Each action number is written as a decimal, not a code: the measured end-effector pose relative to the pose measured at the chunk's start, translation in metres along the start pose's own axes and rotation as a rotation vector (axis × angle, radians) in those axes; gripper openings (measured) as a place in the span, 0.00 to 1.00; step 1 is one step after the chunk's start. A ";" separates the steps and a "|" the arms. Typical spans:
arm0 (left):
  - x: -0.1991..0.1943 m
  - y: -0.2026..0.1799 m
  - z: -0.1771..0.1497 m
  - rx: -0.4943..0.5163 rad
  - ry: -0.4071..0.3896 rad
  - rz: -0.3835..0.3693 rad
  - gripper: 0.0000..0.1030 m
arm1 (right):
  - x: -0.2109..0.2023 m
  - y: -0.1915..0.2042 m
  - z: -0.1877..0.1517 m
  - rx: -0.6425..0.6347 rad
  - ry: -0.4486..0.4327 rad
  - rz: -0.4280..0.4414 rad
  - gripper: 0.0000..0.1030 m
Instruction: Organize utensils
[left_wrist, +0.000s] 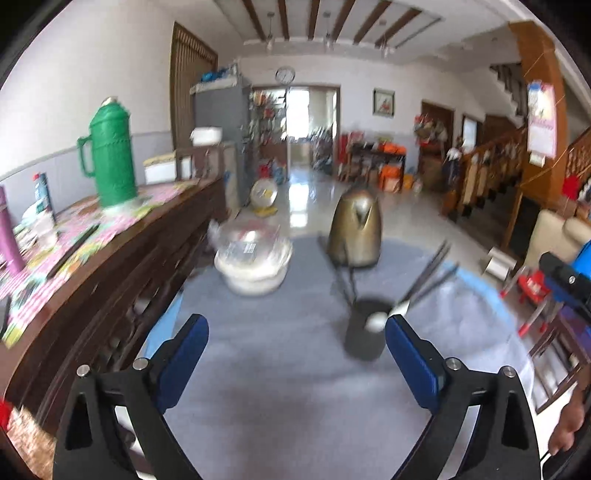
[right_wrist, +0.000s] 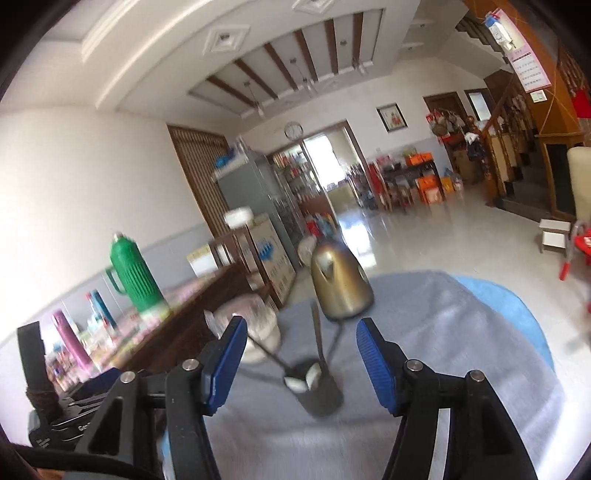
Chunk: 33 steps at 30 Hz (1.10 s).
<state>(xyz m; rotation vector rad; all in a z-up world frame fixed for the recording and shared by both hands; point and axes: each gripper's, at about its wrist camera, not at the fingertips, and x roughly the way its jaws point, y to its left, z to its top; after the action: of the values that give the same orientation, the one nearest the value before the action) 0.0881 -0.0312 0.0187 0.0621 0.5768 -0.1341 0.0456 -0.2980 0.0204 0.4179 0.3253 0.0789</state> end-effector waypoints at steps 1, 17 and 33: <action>-0.001 0.001 -0.006 -0.008 0.028 0.011 0.94 | -0.003 0.000 -0.005 -0.004 0.018 -0.009 0.64; -0.026 0.011 -0.046 -0.007 0.058 0.152 0.94 | -0.013 0.017 -0.065 -0.039 0.279 -0.060 0.64; -0.022 0.008 -0.068 0.010 0.114 0.200 0.94 | -0.032 0.013 -0.062 -0.103 0.308 -0.129 0.64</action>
<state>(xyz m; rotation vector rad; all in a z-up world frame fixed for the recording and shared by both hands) 0.0345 -0.0149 -0.0262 0.1373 0.6807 0.0611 -0.0050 -0.2670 -0.0182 0.2810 0.6479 0.0336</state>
